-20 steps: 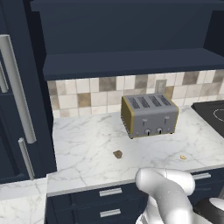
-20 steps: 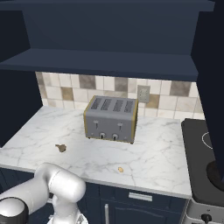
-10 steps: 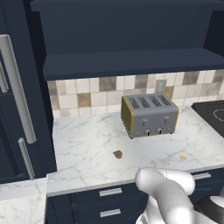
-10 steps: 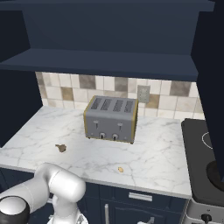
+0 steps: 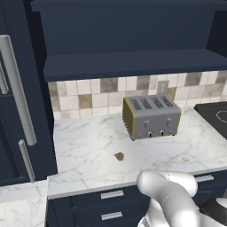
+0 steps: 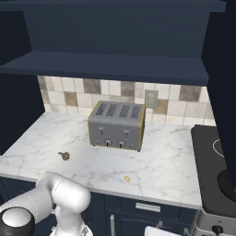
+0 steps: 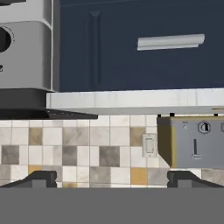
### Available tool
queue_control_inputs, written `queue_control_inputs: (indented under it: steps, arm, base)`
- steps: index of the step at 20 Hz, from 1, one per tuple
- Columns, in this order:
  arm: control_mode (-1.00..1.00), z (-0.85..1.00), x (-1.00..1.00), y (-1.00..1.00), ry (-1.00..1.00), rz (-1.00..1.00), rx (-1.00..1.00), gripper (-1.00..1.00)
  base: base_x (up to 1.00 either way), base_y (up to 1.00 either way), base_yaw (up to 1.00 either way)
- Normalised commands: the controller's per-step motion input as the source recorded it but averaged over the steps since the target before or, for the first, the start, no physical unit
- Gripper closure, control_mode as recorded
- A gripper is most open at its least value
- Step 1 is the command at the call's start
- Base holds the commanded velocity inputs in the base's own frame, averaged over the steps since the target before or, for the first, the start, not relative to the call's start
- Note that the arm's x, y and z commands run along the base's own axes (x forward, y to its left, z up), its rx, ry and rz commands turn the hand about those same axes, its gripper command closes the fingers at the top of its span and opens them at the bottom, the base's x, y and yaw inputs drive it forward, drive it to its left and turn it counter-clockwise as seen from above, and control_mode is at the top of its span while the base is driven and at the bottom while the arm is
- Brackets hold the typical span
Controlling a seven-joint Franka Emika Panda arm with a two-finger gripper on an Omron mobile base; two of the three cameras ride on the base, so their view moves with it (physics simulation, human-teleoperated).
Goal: Pick the pan from the cabinet and place it on the stove. Then turn on the stove burner for the pan.
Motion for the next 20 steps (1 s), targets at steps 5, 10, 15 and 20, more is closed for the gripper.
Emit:
queue_control_inputs:
  steps: [5,10,15,20]
  arm:
    - [-1.00,-0.04,0.31,-0.08,0.00,0.00,0.00,-1.00]
    - [-1.00,-0.13,0.28,-0.18,0.00,0.00,0.00,-1.00]
    - [-1.00,-0.27,0.04,-0.42,-0.01,-0.01,0.00,-1.00]
    - [-1.00,-0.25,0.00,-0.44,-0.02,-0.01,0.00,-1.00]
  base:
    - [0.00,0.00,0.00]
    - [0.00,0.00,0.00]
    - [0.00,0.00,0.00]
    - [0.00,0.00,0.00]
